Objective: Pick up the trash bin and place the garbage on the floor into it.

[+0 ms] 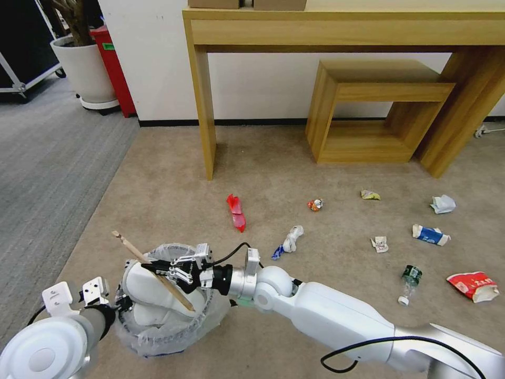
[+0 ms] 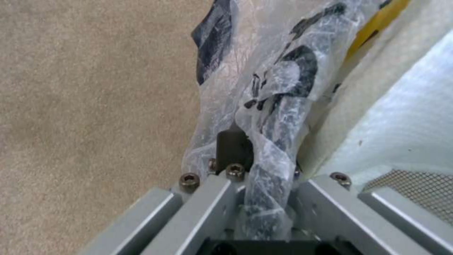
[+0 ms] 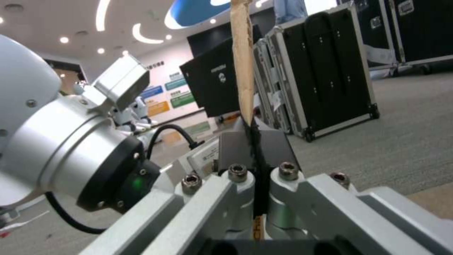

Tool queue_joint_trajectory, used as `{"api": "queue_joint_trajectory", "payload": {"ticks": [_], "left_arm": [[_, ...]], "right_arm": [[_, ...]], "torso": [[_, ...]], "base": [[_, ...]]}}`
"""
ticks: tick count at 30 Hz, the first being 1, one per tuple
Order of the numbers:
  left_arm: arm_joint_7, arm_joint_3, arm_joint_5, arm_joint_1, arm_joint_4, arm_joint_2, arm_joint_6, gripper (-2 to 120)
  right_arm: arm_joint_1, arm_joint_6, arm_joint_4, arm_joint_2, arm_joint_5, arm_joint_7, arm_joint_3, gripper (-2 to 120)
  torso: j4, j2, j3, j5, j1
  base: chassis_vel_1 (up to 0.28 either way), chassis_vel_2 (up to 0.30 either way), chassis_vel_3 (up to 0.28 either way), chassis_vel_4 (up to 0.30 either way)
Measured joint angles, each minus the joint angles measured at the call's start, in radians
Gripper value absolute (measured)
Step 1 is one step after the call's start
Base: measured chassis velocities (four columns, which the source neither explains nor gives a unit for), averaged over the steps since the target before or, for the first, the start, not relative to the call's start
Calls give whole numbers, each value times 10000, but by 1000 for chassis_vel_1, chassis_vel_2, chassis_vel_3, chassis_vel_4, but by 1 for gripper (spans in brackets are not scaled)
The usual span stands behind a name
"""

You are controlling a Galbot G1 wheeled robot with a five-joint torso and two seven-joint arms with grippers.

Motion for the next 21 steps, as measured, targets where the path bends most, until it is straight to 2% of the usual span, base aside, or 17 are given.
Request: {"api": "queue_joint_trajectory", "payload": {"ticks": [4, 15, 18, 19, 21], "left_arm": [[4, -11, -6, -5, -8, 42, 1, 0], [6, 59, -37, -84, 30, 143, -17, 0], [6, 84, -32, -87, 41, 129, -16, 0], [6, 84, -32, -87, 41, 129, -16, 0], [5, 81, -30, -65, 39, 137, -17, 0]], "right_arm": [[-4, 43, -155, 126, -60, -19, -31, 0], [-91, 108, -112, -107, -269, -110, 9, 0], [-11, 146, -113, -120, -348, -103, 10, 10], [-11, 146, -113, -120, -348, -103, 10, 10], [69, 147, -143, -113, -355, -65, -2, 22]], "torso": [[1, 0, 0, 0, 0], [-1, 0, 0, 0, 0], [-1, 0, 0, 1, 0], [-1, 0, 0, 1, 0], [-1, 0, 0, 0, 0]], "base": [[0, 0, 0, 0], [0, 0, 0, 0], [0, 0, 0, 0], [0, 0, 0, 0], [0, 0, 0, 0]]}}
